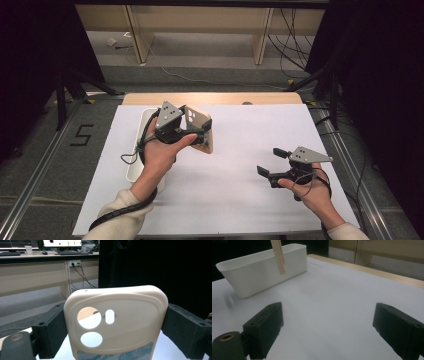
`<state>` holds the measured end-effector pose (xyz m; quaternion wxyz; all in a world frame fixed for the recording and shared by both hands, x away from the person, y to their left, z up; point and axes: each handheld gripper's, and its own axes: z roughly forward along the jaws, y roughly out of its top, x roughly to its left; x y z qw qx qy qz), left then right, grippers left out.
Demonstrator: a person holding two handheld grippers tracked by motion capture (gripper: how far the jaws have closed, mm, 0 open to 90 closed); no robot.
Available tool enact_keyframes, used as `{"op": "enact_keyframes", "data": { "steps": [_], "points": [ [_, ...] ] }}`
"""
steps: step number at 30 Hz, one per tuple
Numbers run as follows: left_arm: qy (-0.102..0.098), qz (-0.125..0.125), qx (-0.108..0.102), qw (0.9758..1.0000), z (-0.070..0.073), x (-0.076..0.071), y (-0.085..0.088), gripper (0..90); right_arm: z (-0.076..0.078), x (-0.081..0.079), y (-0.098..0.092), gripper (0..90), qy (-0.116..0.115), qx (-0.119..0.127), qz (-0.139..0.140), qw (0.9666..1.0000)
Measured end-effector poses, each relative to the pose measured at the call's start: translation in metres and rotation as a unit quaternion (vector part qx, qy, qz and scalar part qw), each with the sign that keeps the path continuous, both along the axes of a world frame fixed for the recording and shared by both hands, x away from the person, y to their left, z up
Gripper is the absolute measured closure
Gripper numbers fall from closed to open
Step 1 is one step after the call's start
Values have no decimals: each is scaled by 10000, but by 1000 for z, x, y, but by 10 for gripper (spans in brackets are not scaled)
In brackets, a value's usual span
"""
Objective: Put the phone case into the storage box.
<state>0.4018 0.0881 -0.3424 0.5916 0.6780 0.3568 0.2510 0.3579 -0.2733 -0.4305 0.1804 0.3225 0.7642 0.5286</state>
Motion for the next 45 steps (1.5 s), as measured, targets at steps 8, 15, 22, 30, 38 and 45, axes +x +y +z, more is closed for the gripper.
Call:
{"op": "enact_keyframes", "data": {
  "steps": [8,15,22,30,38,45],
  "points": [
    [-1,87,4,10000,1,1,7,109,-1,0,-2,103,-47,-39,-56,10000],
    [5,148,2,9999,2,2,11,110,-1,1,-3,103,-49,-24,-64,10000],
    [-17,221,23,9998,3,2,17,109,-1,1,-3,103,-20,-25,-79,10000],
    [-7,291,17,9996,4,3,21,109,-3,1,-3,103,-9,-20,-87,10000],
    [-41,336,21,9994,7,4,24,109,-3,1,-3,103,6,-24,-82,10000],
    [-49,411,2,9991,8,6,27,109,-3,1,-3,103,4,-7,-94,10000]
  ]
}}
